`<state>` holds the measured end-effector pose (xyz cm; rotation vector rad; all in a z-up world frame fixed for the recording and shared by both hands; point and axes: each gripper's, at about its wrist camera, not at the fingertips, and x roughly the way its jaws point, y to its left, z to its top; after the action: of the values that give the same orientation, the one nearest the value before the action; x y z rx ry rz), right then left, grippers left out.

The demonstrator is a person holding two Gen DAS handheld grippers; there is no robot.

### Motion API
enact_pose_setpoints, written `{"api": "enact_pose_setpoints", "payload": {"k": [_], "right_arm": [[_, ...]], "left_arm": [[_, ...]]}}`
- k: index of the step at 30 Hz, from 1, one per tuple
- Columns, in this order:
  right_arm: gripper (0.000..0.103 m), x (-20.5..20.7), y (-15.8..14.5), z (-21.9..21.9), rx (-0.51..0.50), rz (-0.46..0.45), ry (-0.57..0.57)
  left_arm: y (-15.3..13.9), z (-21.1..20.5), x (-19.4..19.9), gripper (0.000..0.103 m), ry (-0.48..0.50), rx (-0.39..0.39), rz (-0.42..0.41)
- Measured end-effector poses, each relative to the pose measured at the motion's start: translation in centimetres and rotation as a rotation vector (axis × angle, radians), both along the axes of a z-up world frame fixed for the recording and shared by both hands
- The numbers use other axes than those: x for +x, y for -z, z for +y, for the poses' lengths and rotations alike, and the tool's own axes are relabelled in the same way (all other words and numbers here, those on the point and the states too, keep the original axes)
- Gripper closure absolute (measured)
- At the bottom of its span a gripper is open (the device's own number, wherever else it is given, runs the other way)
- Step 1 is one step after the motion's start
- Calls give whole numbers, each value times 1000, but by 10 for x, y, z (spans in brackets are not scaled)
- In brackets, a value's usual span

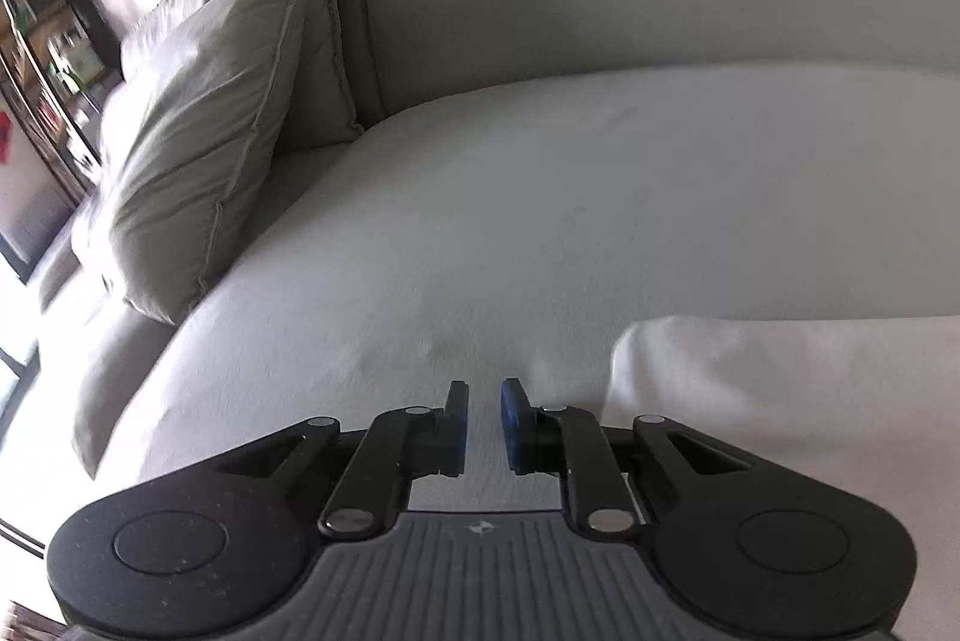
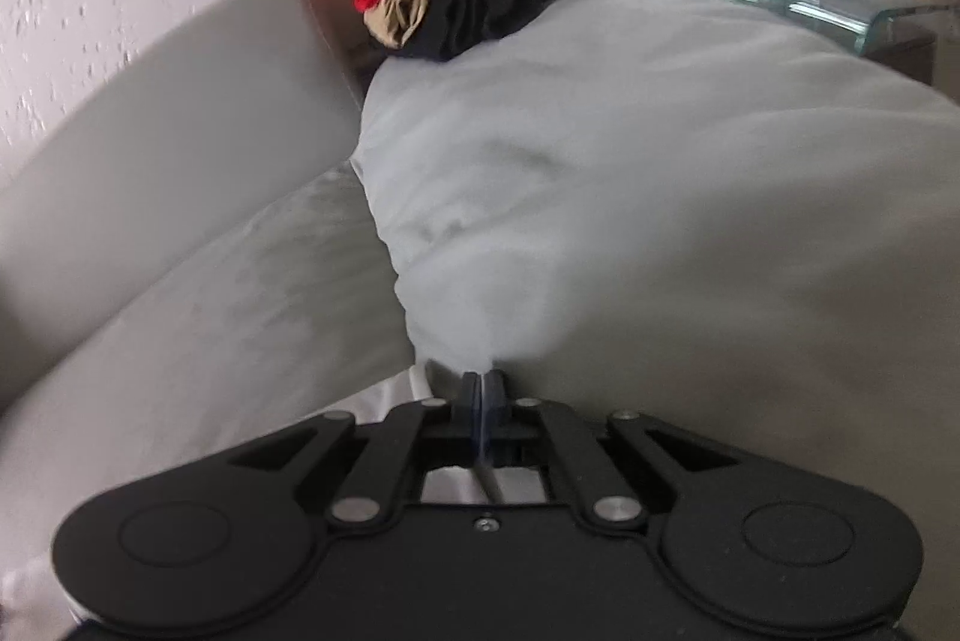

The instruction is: Fold clothes

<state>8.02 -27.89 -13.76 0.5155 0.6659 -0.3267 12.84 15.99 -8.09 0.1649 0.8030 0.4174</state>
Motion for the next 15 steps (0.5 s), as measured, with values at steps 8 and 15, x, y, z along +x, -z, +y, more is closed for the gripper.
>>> {"api": "enact_pose_setpoints", "payload": {"k": [8,15], "right_arm": [[97,-19,11,20,240,28,-322],[103,-54,13,15,-54,239,-177]], "left_arm": [[-14,-23,-71,83,185,-157,27],[-9,-34,-108,83,141,-45,137]]}}
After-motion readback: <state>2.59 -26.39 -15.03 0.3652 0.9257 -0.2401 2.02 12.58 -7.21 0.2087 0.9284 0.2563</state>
